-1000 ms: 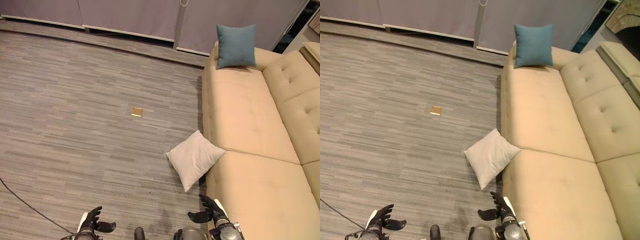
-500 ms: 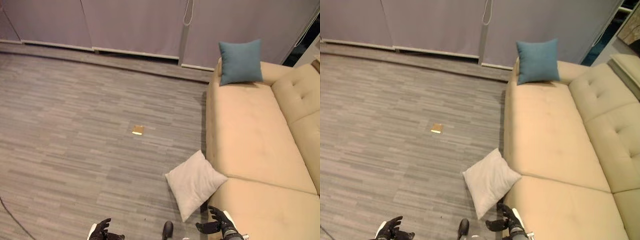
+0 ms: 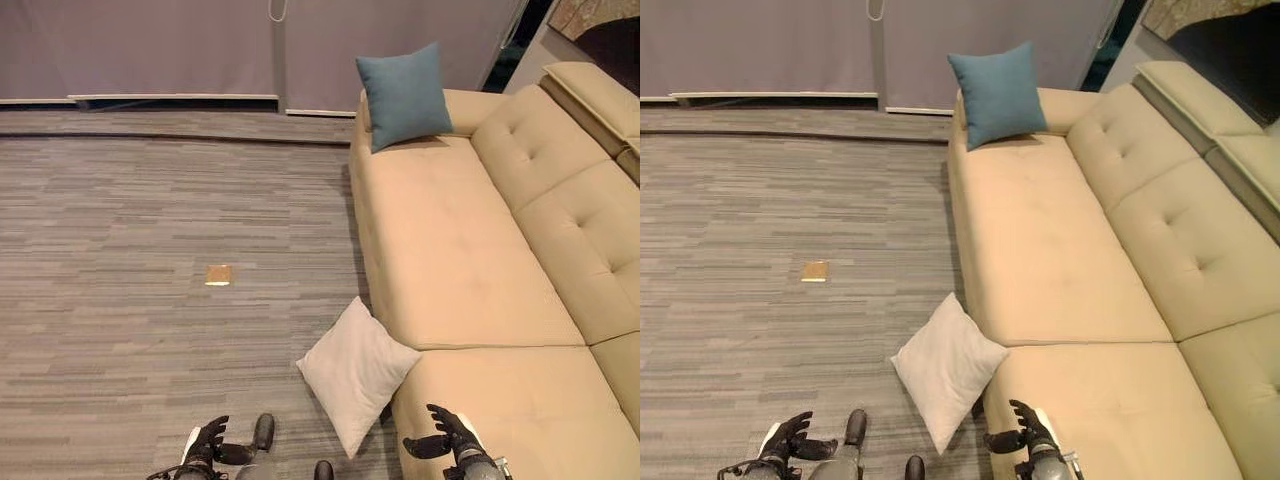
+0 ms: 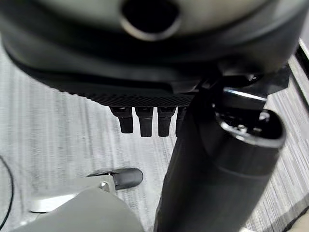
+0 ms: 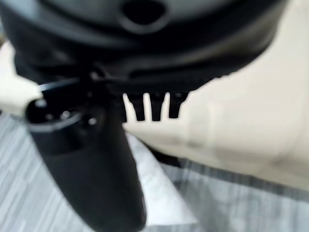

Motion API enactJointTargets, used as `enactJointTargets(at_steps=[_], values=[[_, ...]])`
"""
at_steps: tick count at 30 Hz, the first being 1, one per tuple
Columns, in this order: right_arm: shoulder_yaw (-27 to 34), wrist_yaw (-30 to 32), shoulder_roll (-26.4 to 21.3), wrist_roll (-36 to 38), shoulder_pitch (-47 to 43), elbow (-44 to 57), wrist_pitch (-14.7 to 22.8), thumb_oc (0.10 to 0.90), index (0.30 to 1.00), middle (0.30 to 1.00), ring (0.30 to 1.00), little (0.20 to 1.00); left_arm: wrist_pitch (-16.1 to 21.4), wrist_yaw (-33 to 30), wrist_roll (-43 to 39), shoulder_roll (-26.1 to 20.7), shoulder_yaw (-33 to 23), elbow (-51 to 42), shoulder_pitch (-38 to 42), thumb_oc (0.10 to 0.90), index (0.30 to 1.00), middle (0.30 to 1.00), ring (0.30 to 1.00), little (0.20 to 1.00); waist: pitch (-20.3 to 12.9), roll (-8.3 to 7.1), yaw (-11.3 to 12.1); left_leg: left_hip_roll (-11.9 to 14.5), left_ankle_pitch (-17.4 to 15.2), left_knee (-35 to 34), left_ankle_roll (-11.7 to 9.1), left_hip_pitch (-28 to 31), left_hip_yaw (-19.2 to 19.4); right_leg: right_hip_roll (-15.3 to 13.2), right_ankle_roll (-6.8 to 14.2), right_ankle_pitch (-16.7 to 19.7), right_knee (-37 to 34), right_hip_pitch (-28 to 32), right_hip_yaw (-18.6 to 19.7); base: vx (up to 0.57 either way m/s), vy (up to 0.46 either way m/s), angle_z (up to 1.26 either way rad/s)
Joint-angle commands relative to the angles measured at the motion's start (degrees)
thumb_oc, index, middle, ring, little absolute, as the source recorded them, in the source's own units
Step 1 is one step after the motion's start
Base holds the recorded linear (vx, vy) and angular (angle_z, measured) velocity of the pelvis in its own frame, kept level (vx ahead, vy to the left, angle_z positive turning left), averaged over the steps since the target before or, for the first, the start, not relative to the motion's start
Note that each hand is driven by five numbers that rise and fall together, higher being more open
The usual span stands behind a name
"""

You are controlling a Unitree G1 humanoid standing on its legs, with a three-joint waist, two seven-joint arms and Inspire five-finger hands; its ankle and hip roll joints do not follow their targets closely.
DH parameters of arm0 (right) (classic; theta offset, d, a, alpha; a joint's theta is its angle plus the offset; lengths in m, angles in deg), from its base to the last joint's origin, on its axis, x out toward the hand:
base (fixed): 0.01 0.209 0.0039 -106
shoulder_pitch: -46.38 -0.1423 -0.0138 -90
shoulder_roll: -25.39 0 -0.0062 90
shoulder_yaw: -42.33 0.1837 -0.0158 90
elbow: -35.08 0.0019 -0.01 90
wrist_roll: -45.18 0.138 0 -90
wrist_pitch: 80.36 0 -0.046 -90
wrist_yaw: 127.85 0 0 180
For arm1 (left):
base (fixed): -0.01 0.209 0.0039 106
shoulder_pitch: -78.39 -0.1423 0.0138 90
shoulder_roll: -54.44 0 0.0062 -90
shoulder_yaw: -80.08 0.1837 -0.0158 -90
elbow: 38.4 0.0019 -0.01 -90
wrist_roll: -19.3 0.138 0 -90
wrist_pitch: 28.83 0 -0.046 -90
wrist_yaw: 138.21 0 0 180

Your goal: Pick up all the scattered cushions and arrange them neatly on the sofa.

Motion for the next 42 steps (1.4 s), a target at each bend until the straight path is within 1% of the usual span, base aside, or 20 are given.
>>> enactJointTargets(at_steps=[1, 5, 8, 9, 10, 14, 15, 16, 17, 18, 23, 25, 28, 30, 31, 33, 37, 39, 40, 42], values=[[-0.5, 1.2, -0.1, -0.8, -0.9, 4.0, 2.7, 0.8, 0.9, 0.9, 0.9, 0.9, 1.3, -0.1, 1.6, -3.5, 0.5, -0.3, -1.1, 0.8, 0.9, 0.9, 0.9, 0.9, -1.4, -3.05, 1.0, -2.3, -5.3, 6.7, 2.4, -0.7, 3.1, -6.3, 8.5, -4.4, 12.3, -2.4, -3.8, 0.09, 0.15, -0.46], [-1.4, 0.9, 1.0, -1.0, -2.1, 5.3, 2.5, 0.8, 0.9, 0.9, 0.9, 0.9, 1.2, -0.6, 1.3, -4.9, 0.1, -1.0, 0.2, 0.8, 0.9, 0.9, 0.9, 0.9, -0.7, -2.85, 0.5, -2.4, -6.9, 6.1, 4.9, 1.7, 6.6, -8.0, 11.3, 0.1, 21.7, -8.2, -3.4, 0.07, 0.199, -0.58], [-1.8, 0.9, 1.5, -1.2, -3.0, 5.5, 2.5, 0.8, 0.9, 0.9, 0.9, 0.9, 1.3, -1.1, 0.6, -5.5, -0.4, -1.6, 0.8, 0.8, 0.9, 0.9, 0.9, 0.9, -0.1, -1.81, 0.7, -1.6, -7.3, 4.7, 5.8, 3.1, 8.5, -10.1, 12.3, 1.8, 25.9, -11.8, -8.5, 0.04, 0.165, -0.76], [-2.2, 0.9, 1.4, -1.7, -3.2, 5.7, 2.3, 0.8, 0.9, 0.9, 0.9, 0.9, 1.3, -1.0, 0.3, -5.3, -0.9, -1.4, 0.4, 0.8, 0.9, 0.9, 0.9, 0.9, -0.3, -1.54, 1.0, -1.8, -7.8, 3.3, 5.8, 4.9, 10.3, -11.7, 11.4, 0.1, 22.9, -11.4, -14.0, 0.08, 0.143, -0.71], [-2.2, 0.9, 1.4, -1.7, -3.2, 5.7, 2.3, 0.8, 0.9, 0.9, 0.9, 0.9, 1.3, -1.0, 0.3, -5.3, -0.9, -1.4, 0.4, 0.8, 0.9, 0.9, 0.9, 0.9, -0.2, -1.53, 1.0, -1.8, -7.8, 3.2, 5.8, 5.0, 10.2, -11.7, 11.4, 0.1, 22.8, -11.2, -14.0, 0.1, 0.119, -0.8], [-2.4, 0.7, 0.6, -1.9, -4.2, 5.1, 2.1, 0.8, 0.9, 0.9, 0.9, 0.9, 0.8, -0.3, 0.2, -4.9, -1.3, 0.5, 0.0, 0.8, 0.9, 0.9, 0.9, 0.9, -0.6, -1.12, 1.0, -2.6, -7.9, 0.9, 5.8, 6.9, 12.7, -9.8, 10.1, -0.5, 16.9, -13.3, -20.7, 0.07, 0.04, -0.54], [-2.2, 0.8, 0.6, -1.9, -4.4, 4.9, 2.2, 0.8, 0.9, 0.9, 0.9, 0.9, 1.0, -0.3, 0.7, -4.9, -1.4, 0.5, -0.3, 0.8, 0.9, 0.9, 0.9, 0.9, -0.6, -0.95, 1.3, -2.4, -7.9, 0.6, 5.6, 7.4, 13.5, -10.8, 10.5, 0.2, 16.8, -13.4, -23.7, 0.08, 0.0, -0.53], [-2.2, 0.9, 0.4, -1.9, -4.3, 5.2, 2.4, 0.8, 0.9, 0.9, 0.9, 0.9, 1.2, 0.0, 1.3, -4.6, -1.0, 0.5, -0.4, 0.8, 0.9, 0.9, 0.9, 0.9, -0.8, -1.04, 1.2, -2.8, -7.8, 0.2, 5.5, 7.9, 14.0, -10.8, 10.3, -0.3, 14.8, -12.3, -24.4, 0.05, -0.006, -0.65], [-2.2, 0.9, 0.3, -1.9, -4.2, 5.3, 2.4, 0.8, 0.9, 0.9, 0.9, 0.9, 1.2, 0.0, 1.3, -4.6, -1.0, 0.5, -0.5, 0.8, 0.9, 0.9, 0.9, 0.9, -0.5, -0.98, 1.2, -2.7, -7.9, 0.2, 5.4, 8.3, 13.9, -10.7, 10.3, -0.4, 14.7, -12.0, -24.5, 0.06, -0.064, -0.57], [-1.8, 1.0, -0.1, -1.8, -3.4, 5.9, 2.5, 0.8, 0.9, 0.9, 0.9, 0.9, 1.3, 0.4, 2.4, -4.1, -0.6, 0.2, -0.6, 0.8, 0.9, 0.9, 0.9, 0.9, -0.9, -1.13, 0.3, -3.2, -7.9, 0.1, 5.2, 8.4, 14.4, -9.1, 10.0, -0.4, 12.5, -11.0, -21.1, 0.04, -0.072, -0.32], [0.0, 1.6, -1.9, -1.0, -2.4, 6.5, 2.4, 0.8, 0.9, 0.9, 0.9, 0.9, 1.3, 0.9, 2.3, -3.3, 0.1, -0.9, -0.4, 0.8, 0.9, 0.9, 0.9, 0.9, -0.8, -0.57, -0.5, -2.8, -10.5, 5.9, 4.1, 7.2, 15.1, -9.3, 8.8, -0.8, 10.5, -9.3, -21.4, 0.02, -0.054, 0.06], [-0.2, 1.8, -2.2, -0.8, -2.7, 6.3, 2.5, 0.8, 0.9, 0.9, 0.9, 0.9, 1.4, 0.8, 1.8, -2.8, 0.9, -1.3, -0.3, 0.8, 0.9, 0.9, 0.9, 0.9, -0.2, -0.41, 0.1, -2.4, -11.3, 9.0, 3.3, 6.1, 13.2, -8.9, 8.3, -1.5, 10.1, -8.6, -20.1, -0.01, 0.031, -0.24], [-0.5, 1.8, -2.5, -0.4, -3.1, 6.8, 2.6, 0.8, 0.9, 0.9, 0.9, 0.9, 1.5, 0.7, 0.7, -2.3, 1.5, -1.8, -0.2, 0.8, 0.9, 0.9, 0.9, 0.9, -0.8, -0.7, 0.4, -0.6, -9.3, 7.3, 2.0, 4.6, 9.9, -9.1, 8.3, -1.3, 8.4, -7.9, -17.5, 0.02, 0.106, -0.65], [-0.4, 1.8, -2.8, 0.5, -2.8, 7.4, 2.8, 0.8, 0.9, 0.9, 0.9, 0.9, 1.6, 0.6, -0.4, -2.0, 2.3, -2.0, 0.1, 0.8, 0.9, 0.9, 0.9, 0.9, -0.3, -0.63, 0.9, 2.0, -6.4, 4.7, 0.8, 2.5, 5.2, -9.1, 8.7, -1.3, 7.6, -7.4, -15.0, 0.05, 0.16, -0.38], [-0.2, 1.9, -3.0, 0.6, -2.8, 7.4, 2.7, 0.8, 0.9, 0.9, 0.9, 0.9, 1.6, 0.6, -0.7, -2.0, 2.7, -2.3, 0.3, 0.8, 0.9, 0.9, 0.9, 0.9, 0.0, -0.42, 1.0, 2.2, -5.7, 4.6, 0.5, 1.7, 4.3, -9.1, 8.9, -1.4, 7.6, -7.3, -14.6, 0.09, 0.244, -0.48], [0.5, 1.9, -3.5, 0.0, -3.1, 7.9, 2.3, 0.8, 0.9, 0.9, 0.9, 0.9, 1.4, 1.0, -0.4, -1.7, 3.3, -3.2, 0.6, 0.8, 0.9, 0.9, 0.9, 0.9, 0.6, 1.39, 0.1, 3.1, -5.2, 2.4, 0.2, 2.9, 5.9, -10.0, 9.7, -1.5, 8.2, -8.0, -13.5, 0.06, 0.286, -0.55], [0.3, 2.3, -3.5, 0.1, -4.7, 8.0, 2.0, 0.8, 0.9, 0.9, 0.9, 0.9, 1.9, 1.0, -0.8, -2.5, 3.6, -4.3, 1.4, 0.8, 0.9, 0.9, 0.9, 0.9, 2.3, 1.37, 0.0, 2.3, -6.1, 3.9, 0.9, 1.6, 7.5, -11.2, 10.3, -0.6, 9.8, -11.4, -11.2, -0.07, 0.193, -0.48], [-0.2, 3.5, -2.8, 1.4, -8.5, 7.2, 1.7, 0.8, 0.9, 0.9, 0.9, 0.9, 2.7, 0.1, -2.6, -3.4, 4.0, -5.4, 3.2, 0.8, 0.9, 0.9, 0.9, 0.9, 5.6, 0.85, 0.3, 1.2, -7.3, 6.8, 2.0, -2.1, 9.4, -12.2, 11.1, 1.1, 11.9, -16.8, -8.7, -0.22, 0.195, -0.47], [-0.2, 3.5, -2.8, 1.4, -8.5, 7.1, 1.8, 0.8, 0.9, 0.9, 0.9, 0.9, 2.7, 0.1, -2.6, -3.4, 4.0, -5.4, 3.2, 0.8, 0.9, 0.9, 0.9, 0.9, 5.5, 0.82, 0.4, 1.2, -7.4, 6.9, 2.0, -2.2, 9.5, -12.2, 11.1, 1.0, 12.0, -17.0, -8.6, -0.15, 0.117, -0.53], [0.0, 5.0, -2.2, 3.3, -12.2, 5.5, 1.8, 0.8, 0.9, 0.9, 0.9, 0.9, 3.3, -0.4, -4.5, -3.9, 4.4, -6.0, 4.8, 0.8, 0.9, 0.9, 0.9, 0.9, 7.8, 0.52, 0.8, 0.5, -7.6, 8.1, 2.8, -5.4, 10.4, -13.0, 11.6, 2.5, 12.9, -20.9, -7.4, -0.15, 0.114, -0.39]])
